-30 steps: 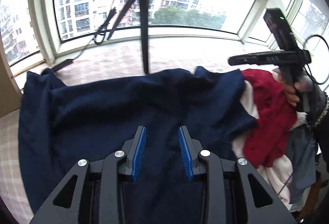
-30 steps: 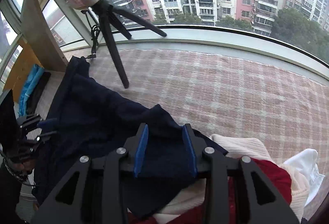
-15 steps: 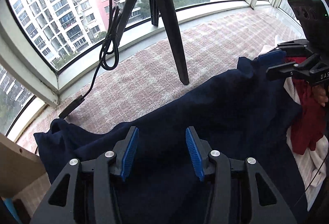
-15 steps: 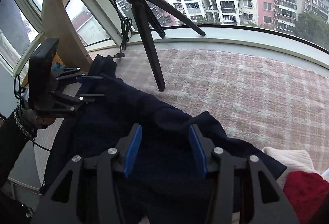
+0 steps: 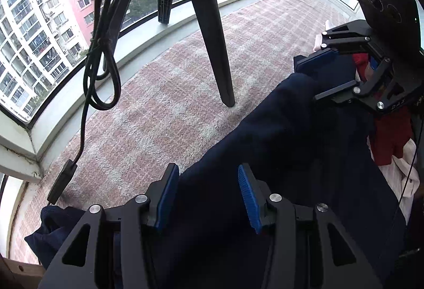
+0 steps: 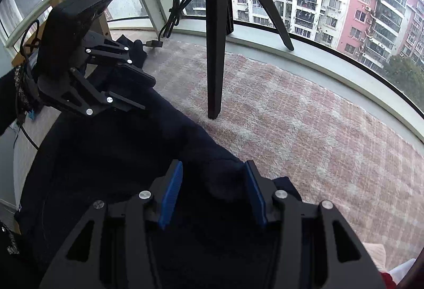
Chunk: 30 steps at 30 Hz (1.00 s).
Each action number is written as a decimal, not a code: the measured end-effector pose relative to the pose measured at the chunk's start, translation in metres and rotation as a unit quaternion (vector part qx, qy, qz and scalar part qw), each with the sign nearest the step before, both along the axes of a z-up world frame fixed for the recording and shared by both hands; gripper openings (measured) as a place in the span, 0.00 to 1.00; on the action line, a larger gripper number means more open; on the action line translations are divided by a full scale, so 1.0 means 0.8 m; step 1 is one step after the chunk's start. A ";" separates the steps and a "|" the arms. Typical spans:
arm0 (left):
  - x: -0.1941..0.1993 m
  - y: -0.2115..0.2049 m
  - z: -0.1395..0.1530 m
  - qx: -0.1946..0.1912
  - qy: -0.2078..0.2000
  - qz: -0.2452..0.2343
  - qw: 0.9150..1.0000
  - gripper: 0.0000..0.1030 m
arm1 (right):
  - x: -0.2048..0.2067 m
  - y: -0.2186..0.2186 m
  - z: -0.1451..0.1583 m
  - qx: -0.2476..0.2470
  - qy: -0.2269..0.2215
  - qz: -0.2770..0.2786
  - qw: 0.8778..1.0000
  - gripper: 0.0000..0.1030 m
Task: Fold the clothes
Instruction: 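Lift the navy garment edge with both grippers and fold it over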
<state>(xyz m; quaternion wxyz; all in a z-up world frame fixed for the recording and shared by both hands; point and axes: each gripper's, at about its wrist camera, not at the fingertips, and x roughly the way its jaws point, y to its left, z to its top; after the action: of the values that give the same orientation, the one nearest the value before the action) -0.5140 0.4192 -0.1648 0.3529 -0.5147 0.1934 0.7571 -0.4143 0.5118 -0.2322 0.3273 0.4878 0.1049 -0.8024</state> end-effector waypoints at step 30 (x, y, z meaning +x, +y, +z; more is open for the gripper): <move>0.029 0.023 -0.004 -0.078 0.048 -0.068 0.993 0.32 | 0.060 0.005 -0.005 0.033 -0.058 0.042 0.997 0.28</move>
<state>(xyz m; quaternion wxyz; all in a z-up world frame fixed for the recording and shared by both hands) -0.4906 0.4373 -0.1682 0.3529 -0.4889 0.3030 0.7380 -0.3664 0.5158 -0.2358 0.3498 0.5391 0.1331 -0.7546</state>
